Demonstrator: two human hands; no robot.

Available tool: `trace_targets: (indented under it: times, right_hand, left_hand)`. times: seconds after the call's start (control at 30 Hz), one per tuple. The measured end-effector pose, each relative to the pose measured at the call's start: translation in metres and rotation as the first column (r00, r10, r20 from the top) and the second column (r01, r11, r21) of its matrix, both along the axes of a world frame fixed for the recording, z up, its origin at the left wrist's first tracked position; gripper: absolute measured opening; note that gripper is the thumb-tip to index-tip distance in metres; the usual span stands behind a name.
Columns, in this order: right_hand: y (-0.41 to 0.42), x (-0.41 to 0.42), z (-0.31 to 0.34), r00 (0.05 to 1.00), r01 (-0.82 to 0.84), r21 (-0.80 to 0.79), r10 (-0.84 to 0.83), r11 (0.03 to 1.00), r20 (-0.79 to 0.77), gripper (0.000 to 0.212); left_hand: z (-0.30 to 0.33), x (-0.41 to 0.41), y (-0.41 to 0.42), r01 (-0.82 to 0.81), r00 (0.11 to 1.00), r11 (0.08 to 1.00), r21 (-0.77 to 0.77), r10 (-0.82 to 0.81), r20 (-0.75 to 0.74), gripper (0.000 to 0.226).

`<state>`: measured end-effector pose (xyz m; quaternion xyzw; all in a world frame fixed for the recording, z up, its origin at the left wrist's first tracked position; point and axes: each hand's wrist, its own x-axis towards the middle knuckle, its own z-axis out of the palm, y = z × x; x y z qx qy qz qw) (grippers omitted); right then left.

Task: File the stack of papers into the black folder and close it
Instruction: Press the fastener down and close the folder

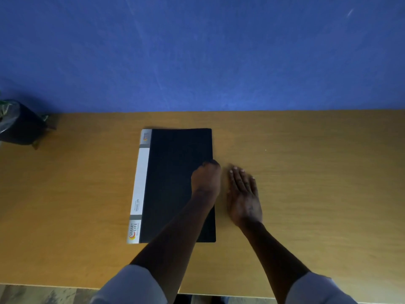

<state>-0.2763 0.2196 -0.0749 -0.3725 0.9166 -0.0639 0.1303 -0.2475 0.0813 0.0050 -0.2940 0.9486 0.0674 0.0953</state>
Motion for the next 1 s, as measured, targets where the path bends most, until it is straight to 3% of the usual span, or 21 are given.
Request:
trace_targets:
  times: [0.63,1.0]
  right_hand:
    - [0.0,0.0,0.009,1.0,0.014,-0.025,-0.014,1.0,0.001,0.061]
    - [-0.009,0.01,0.019,0.999,0.053,0.008,-0.053,0.999,0.008,0.061]
  left_hand:
    - [-0.016,0.02,-0.006,0.029,0.999,0.999,0.042,-0.027,-0.041,0.022]
    - [-0.034,0.107,-0.029,0.067,0.982,0.997,0.04,-0.058,-0.181,0.049]
